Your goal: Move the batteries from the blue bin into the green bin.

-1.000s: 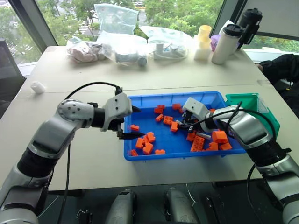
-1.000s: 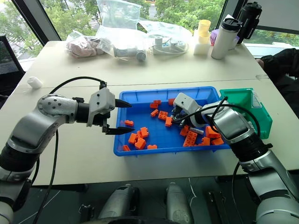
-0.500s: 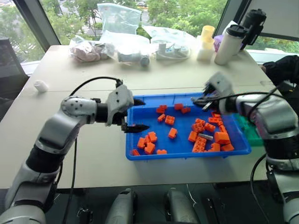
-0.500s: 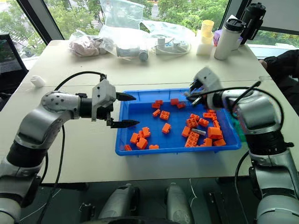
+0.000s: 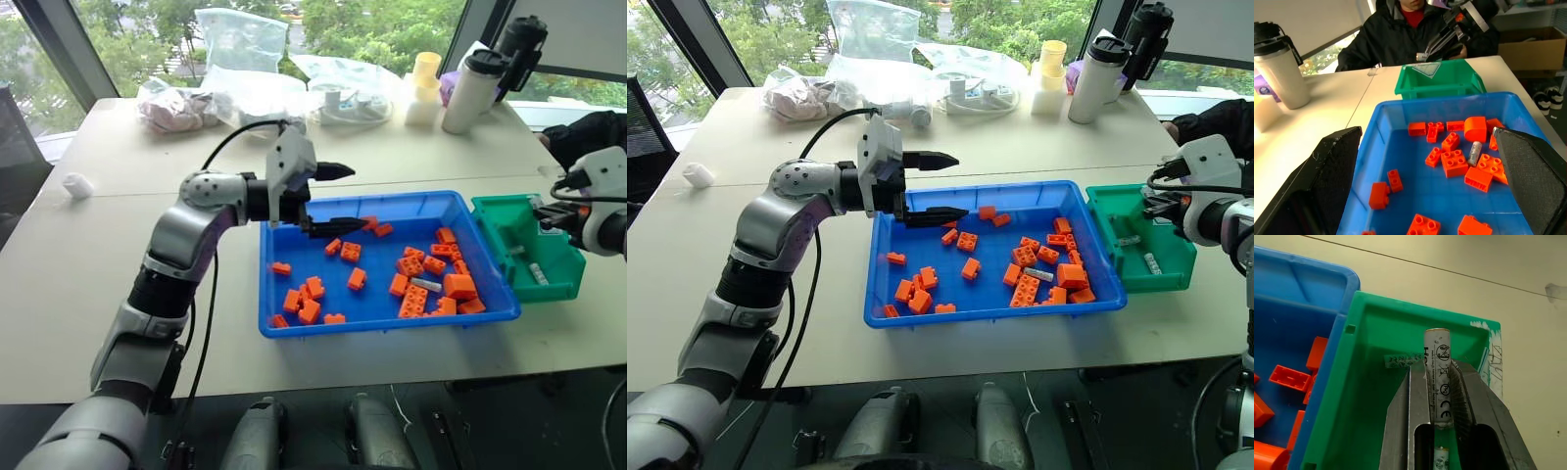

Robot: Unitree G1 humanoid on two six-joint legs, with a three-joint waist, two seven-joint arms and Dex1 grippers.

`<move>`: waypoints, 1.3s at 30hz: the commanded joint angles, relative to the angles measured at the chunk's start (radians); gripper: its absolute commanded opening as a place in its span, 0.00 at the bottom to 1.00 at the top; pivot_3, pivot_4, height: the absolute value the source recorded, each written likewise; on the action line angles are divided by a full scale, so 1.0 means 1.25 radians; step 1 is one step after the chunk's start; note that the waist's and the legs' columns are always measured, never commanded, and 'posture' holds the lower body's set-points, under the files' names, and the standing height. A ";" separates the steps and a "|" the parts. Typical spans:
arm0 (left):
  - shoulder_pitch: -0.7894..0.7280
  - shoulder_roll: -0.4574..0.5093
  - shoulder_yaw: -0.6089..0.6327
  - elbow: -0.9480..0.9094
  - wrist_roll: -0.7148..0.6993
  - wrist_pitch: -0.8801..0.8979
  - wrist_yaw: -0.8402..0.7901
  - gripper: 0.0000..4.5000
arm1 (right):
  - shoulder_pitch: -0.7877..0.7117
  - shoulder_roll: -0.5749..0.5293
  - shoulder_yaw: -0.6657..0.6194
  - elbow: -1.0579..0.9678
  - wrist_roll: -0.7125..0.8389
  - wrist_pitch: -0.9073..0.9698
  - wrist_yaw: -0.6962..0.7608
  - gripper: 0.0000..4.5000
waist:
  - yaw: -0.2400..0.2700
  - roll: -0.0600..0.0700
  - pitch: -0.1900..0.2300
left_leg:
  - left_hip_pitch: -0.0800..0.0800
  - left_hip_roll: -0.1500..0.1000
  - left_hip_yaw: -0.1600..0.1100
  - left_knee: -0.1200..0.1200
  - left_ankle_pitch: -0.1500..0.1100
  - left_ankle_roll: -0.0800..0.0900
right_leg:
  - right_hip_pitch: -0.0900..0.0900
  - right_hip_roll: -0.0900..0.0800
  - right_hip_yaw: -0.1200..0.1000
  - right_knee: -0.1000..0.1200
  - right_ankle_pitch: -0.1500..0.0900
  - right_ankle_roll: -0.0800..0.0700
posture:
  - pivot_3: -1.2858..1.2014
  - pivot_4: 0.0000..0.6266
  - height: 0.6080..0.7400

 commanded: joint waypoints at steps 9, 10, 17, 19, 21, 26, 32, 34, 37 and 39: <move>0.023 0.035 0.005 -0.045 0.008 0.006 -0.011 1.00 | -0.012 -0.037 0.013 0.016 -0.024 -0.068 -0.021 0.78 | 0.003 0.000 0.000 | 0.000 0.000 0.000 0.000 0.000 0.000 | 0.000 0.000 0.000 0.000 0.000 0.000 | 0.52 0.24 1.00; 0.026 0.040 0.007 -0.050 0.007 0.010 -0.014 1.00 | -0.025 -0.042 0.018 0.016 -0.019 -0.069 -0.011 0.78 | 0.003 0.000 0.000 | 0.000 0.000 0.000 0.000 0.000 0.000 | 0.000 0.000 0.000 0.000 0.000 0.000 | 0.52 0.24 1.00; 0.059 0.107 -0.010 -0.110 0.003 0.053 -0.062 1.00 | -0.014 -0.076 0.058 -0.128 0.112 -0.085 0.183 0.78 | 0.003 0.000 0.000 | 0.000 0.000 0.000 0.000 0.000 0.000 | 0.000 0.000 0.000 0.000 0.000 0.000 | 0.52 0.24 1.00; 0.068 0.125 -0.015 -0.132 -0.001 0.066 -0.074 1.00 | 0.042 -0.095 0.081 -0.189 0.131 -0.123 0.242 0.78 | 0.004 0.000 0.000 | 0.000 0.000 -0.001 0.000 0.000 0.000 | 0.000 0.000 0.000 0.000 0.000 0.000 | 0.52 0.24 1.00; 0.073 0.133 -0.015 -0.145 -0.004 0.074 -0.075 1.00 | 0.069 -0.097 0.093 -0.226 0.158 -0.125 0.272 0.78 | 0.006 0.000 0.000 | 0.000 0.000 -0.001 0.001 0.000 0.000 | 0.001 0.000 0.000 -0.001 0.000 0.000 | 0.52 0.24 1.00; 0.081 0.141 -0.021 -0.156 0.008 0.078 -0.069 1.00 | 0.067 -0.055 0.167 -0.222 0.150 -0.151 0.256 0.78 | 0.005 0.000 0.000 | 0.000 0.000 -0.001 0.001 0.000 0.000 | 0.001 0.000 0.000 -0.001 0.000 0.000 | 0.52 0.24 1.00; 0.092 0.145 -0.029 -0.164 0.022 0.075 -0.061 1.00 | 0.002 0.044 0.214 -0.173 0.162 -0.053 0.170 0.78 | 0.003 0.000 0.000 | 0.000 0.000 -0.001 0.001 0.000 0.000 | 0.001 0.000 0.000 0.000 0.000 0.000 | 0.52 0.24 1.00; 0.096 0.146 -0.026 -0.169 0.022 0.080 -0.057 1.00 | 0.010 0.041 0.231 -0.163 0.144 -0.064 0.165 0.84 | 0.005 0.000 0.000 | 0.000 0.000 -0.001 0.001 0.000 0.000 | 0.001 0.000 0.000 0.000 0.000 0.000 | 0.52 0.24 1.00; 0.104 0.151 -0.025 -0.177 0.022 0.082 -0.053 1.00 | 0.045 -0.012 0.244 -0.161 0.120 -0.132 0.212 0.98 | 0.010 0.000 0.000 | 0.000 -0.001 -0.001 0.001 0.000 0.000 | 0.001 -0.001 0.000 -0.001 0.000 0.000 | 0.52 0.24 1.00; 0.106 0.151 -0.026 -0.178 0.021 0.083 -0.052 1.00 | 0.058 -0.041 0.236 -0.151 0.110 -0.188 0.243 0.98 | 0.010 0.000 0.000 | -0.001 -0.001 -0.001 0.001 0.000 0.000 | 0.001 -0.001 0.000 -0.001 0.000 0.000 | 0.52 0.24 1.00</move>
